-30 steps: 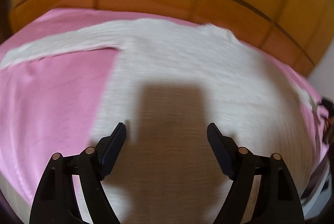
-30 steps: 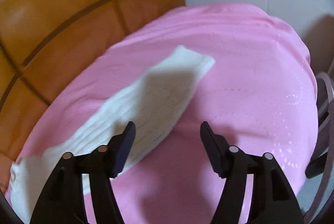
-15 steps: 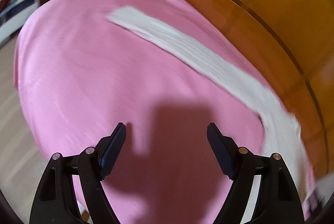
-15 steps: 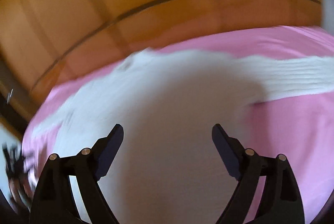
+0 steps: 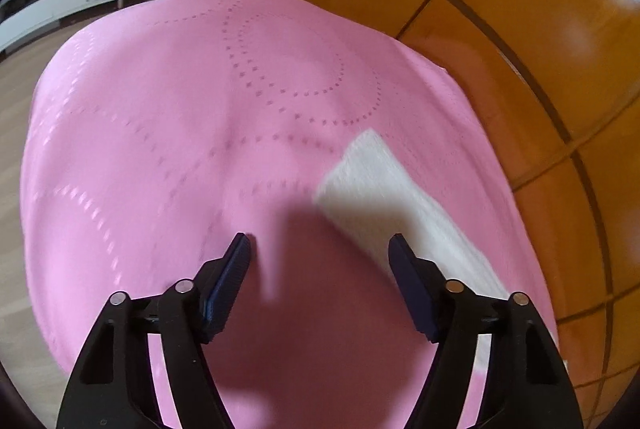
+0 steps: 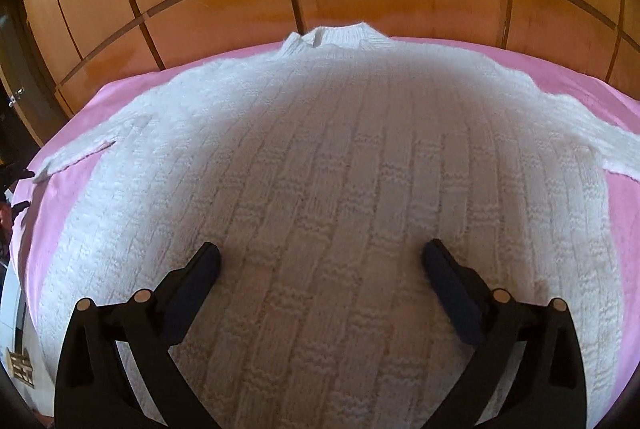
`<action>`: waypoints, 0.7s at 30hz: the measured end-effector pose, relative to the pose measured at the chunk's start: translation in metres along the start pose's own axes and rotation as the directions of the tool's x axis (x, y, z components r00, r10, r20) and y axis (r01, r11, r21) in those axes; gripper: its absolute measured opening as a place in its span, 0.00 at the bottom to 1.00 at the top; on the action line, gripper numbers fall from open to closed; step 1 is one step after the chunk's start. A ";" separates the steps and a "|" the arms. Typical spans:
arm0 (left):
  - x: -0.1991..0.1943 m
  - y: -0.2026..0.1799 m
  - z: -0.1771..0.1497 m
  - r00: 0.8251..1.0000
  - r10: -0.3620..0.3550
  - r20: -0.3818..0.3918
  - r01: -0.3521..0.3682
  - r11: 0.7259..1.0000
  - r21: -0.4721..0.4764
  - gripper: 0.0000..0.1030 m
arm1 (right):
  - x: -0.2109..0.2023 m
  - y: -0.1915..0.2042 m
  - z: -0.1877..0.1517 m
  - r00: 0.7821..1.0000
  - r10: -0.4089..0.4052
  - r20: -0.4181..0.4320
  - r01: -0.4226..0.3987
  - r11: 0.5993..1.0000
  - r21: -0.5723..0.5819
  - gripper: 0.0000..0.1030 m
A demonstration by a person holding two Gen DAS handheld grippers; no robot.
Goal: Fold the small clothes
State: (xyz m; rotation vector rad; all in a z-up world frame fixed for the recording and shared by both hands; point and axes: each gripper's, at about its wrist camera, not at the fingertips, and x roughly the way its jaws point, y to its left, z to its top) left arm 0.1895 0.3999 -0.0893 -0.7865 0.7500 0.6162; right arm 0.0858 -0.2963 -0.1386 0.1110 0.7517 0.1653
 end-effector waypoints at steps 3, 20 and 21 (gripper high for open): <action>0.014 -0.005 0.010 1.000 0.024 0.004 -0.024 0.998 0.062 0.12 | 0.005 0.007 -0.001 1.000 -0.025 -0.005 0.025 1.000 -0.015 0.98; -0.039 -0.018 -0.035 0.996 0.035 0.084 -0.048 0.986 0.158 0.36 | 0.003 0.003 -0.002 1.000 -0.011 0.021 0.011 1.000 -0.014 0.98; -0.048 -0.027 -0.045 0.996 0.003 0.087 -0.018 0.984 0.175 0.51 | 0.002 0.002 -0.002 1.000 -0.006 0.021 0.006 1.000 -0.012 0.98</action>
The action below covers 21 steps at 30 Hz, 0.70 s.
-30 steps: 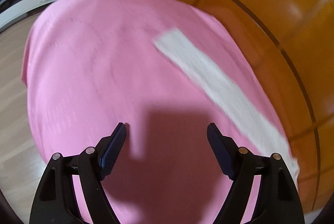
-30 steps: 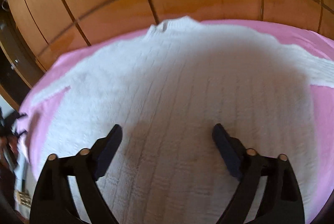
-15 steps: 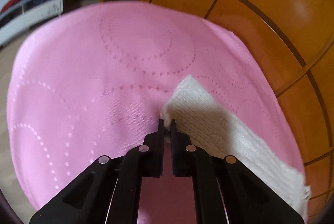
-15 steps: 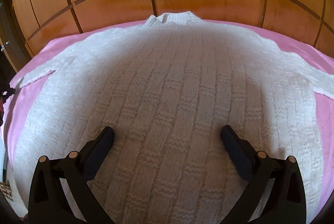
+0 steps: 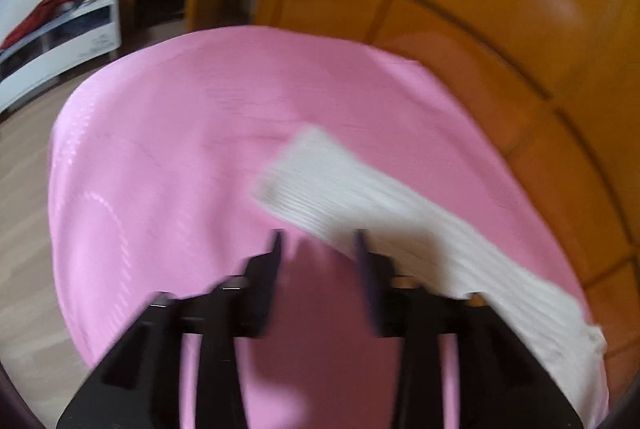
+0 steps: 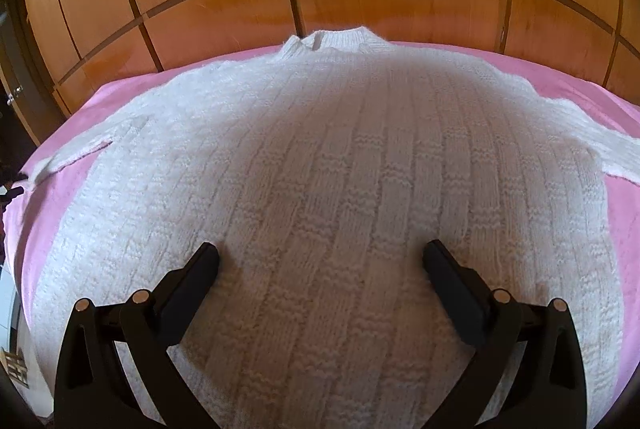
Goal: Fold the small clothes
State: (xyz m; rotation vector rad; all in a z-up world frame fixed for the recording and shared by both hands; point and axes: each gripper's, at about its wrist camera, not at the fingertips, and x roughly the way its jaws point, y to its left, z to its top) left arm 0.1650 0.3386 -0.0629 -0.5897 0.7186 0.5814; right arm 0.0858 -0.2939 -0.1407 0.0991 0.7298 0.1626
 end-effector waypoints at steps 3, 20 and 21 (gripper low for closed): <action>-0.033 -0.043 -0.035 0.989 -0.149 -0.004 0.149 0.985 0.084 0.55 | -0.006 -0.005 0.004 0.999 0.033 -0.006 -0.033 0.999 0.018 0.97; -0.090 -0.214 -0.255 0.910 -0.313 -0.274 0.416 0.687 0.596 0.58 | -0.119 -0.390 -0.002 0.940 -0.335 0.063 0.153 0.579 0.801 0.37; -0.088 -0.215 -0.258 0.915 -0.301 -0.268 0.403 0.689 0.602 0.61 | -0.122 -0.413 -0.003 0.934 -0.352 0.056 0.154 0.540 0.828 0.37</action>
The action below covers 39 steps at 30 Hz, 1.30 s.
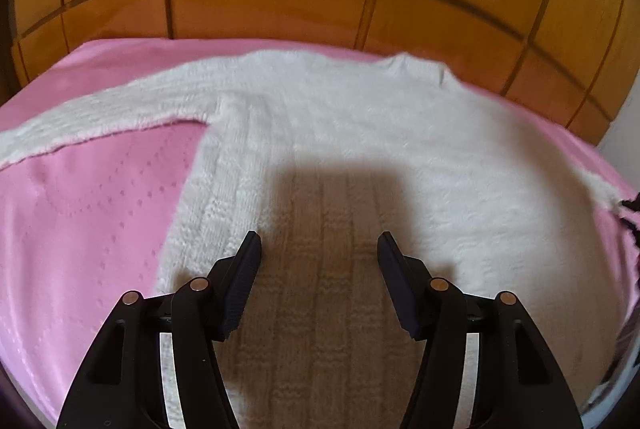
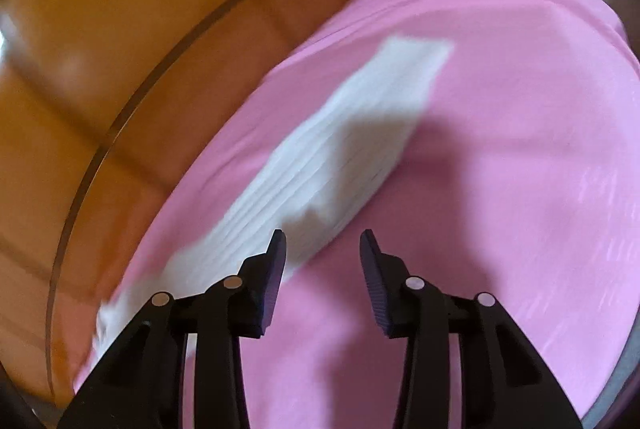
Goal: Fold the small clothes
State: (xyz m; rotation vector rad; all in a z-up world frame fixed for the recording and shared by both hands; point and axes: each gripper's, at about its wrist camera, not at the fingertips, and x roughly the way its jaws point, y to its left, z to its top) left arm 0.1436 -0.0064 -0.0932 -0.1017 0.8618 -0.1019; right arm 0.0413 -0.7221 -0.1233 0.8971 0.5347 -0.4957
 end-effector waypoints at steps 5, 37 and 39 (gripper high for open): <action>0.014 -0.008 -0.002 0.999 0.040 0.020 -0.041 0.999 0.023 0.74 | 0.024 -0.028 0.046 0.999 -0.030 0.012 0.028 0.993 0.118 0.39; 0.015 0.001 -0.001 0.998 -0.052 0.036 0.053 0.998 -0.025 0.81 | 0.005 0.340 -0.230 0.816 0.358 -0.454 -0.562 0.676 -0.477 0.06; 0.013 0.003 0.001 0.997 -0.065 0.029 0.066 0.997 -0.031 0.81 | 0.008 0.353 -0.255 0.805 0.339 -0.487 -0.575 0.648 -0.499 0.13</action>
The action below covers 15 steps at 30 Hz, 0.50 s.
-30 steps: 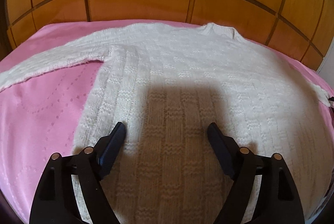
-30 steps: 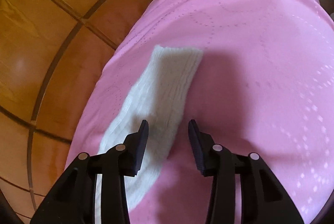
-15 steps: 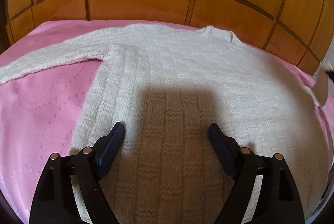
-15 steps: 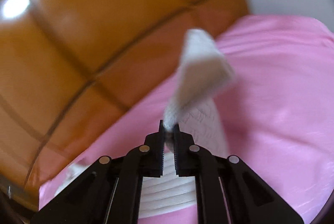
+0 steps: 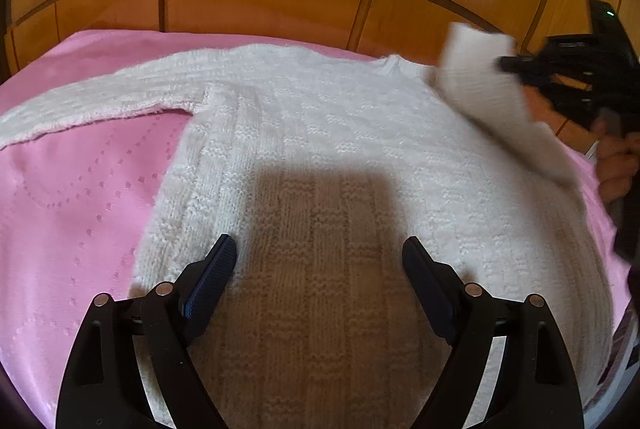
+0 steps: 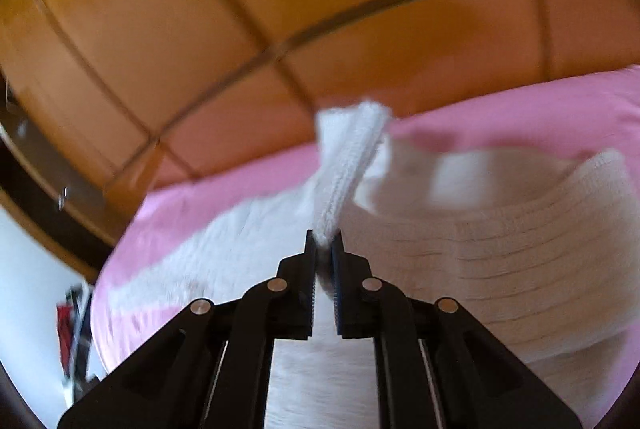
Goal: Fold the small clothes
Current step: 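Grasp the sleeve with the right gripper and fold it across the body toward the left gripper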
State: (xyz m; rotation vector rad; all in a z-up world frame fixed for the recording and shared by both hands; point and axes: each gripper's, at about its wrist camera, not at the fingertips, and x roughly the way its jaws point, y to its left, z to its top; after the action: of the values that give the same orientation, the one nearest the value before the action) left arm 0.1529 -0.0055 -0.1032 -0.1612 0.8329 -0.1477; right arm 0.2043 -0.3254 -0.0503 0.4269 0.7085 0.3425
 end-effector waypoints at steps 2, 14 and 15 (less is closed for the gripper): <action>-0.003 0.002 0.004 1.000 -0.020 -0.013 0.020 1.000 -0.013 0.80 | -0.002 0.018 -0.020 0.999 0.040 -0.009 -0.040 0.999 -0.008 0.43; 0.033 -0.001 0.072 0.969 -0.238 -0.067 0.215 0.945 -0.244 0.69 | -0.094 -0.047 -0.084 0.999 -0.028 0.042 0.026 0.998 0.050 0.78; 0.046 -0.007 0.079 0.965 -0.247 -0.083 0.218 0.940 -0.264 0.67 | -0.096 -0.053 -0.084 0.998 -0.038 0.045 0.035 0.997 0.068 0.78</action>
State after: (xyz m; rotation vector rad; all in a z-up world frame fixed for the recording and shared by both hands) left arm 0.2422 -0.0141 -0.0826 -0.4975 0.9455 -0.2754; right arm 0.0863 -0.3919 -0.0806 0.4838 0.6833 0.2738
